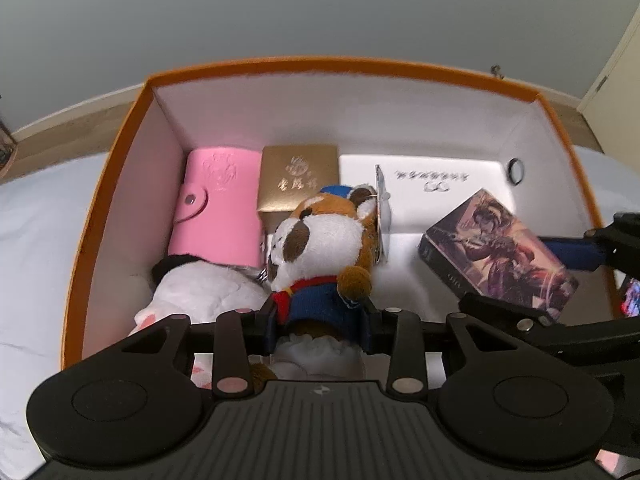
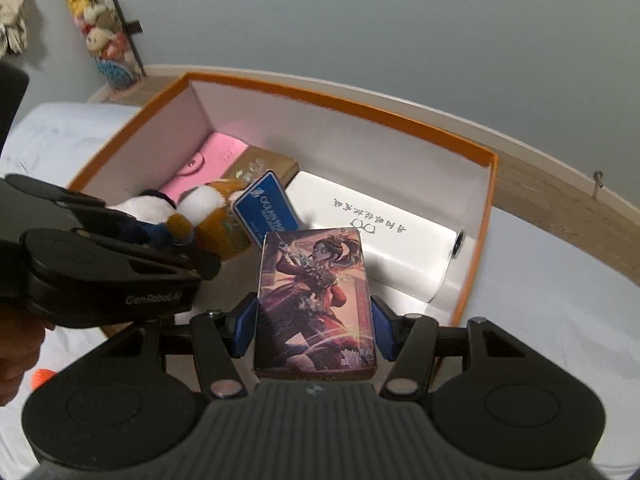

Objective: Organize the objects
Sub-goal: 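Lower the raccoon plush into the orange box with the left tool while the right tool lowers the card box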

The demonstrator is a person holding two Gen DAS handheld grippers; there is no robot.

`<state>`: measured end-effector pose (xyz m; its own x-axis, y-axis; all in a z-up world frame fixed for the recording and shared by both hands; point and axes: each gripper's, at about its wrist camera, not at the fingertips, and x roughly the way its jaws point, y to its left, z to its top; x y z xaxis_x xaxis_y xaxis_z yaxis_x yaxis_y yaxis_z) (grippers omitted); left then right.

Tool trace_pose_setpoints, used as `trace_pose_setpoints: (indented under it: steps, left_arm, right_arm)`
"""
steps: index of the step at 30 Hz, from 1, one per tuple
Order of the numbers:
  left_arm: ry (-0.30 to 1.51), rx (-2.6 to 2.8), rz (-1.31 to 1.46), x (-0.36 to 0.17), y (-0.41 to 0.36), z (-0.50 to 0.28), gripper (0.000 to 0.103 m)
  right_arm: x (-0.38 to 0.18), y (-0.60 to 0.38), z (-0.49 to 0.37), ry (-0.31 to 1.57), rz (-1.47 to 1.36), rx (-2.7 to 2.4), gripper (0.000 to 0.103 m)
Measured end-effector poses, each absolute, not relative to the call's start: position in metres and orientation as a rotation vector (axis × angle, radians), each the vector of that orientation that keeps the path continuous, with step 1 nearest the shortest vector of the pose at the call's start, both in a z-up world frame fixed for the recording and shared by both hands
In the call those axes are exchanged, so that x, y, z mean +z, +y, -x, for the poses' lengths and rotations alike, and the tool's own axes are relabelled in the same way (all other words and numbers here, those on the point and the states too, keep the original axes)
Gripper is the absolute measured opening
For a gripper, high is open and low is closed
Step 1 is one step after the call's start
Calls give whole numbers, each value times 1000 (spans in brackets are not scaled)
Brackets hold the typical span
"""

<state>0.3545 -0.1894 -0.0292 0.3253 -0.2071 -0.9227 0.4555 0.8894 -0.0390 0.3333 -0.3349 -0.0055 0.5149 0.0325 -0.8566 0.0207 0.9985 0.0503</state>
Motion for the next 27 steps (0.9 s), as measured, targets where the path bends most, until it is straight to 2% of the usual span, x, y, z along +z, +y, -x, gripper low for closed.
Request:
trace_pose_setpoints:
  steps: [5,7,17,21,24,27]
  left_arm:
    - [1221,-440,-267,-43,-187,-357,42]
    - [1232,-429,-283,-46,-191,-359,49]
    - [1244,-455,-127,-41,-171,-363,57]
    - [1230,-490,-59,-37,-161,-364,67]
    - [1204,-523,30,-30,-154,-370,88]
    - [1170,-537,85,-19,-153,-372,88]
  right_arm:
    - [-15,-326,-343,1062,36,-9,60]
    - [-18,-320,-346,1070,77,-28,60]
    - [-19,-316,-352,1069,91,-53,60]
    - [-15,-318,-351,1062,71,-55,60]
    - [-12,-322,-350,1058,52,-50,60]
    - [-8,-323,-349,1055,35,-36,60]
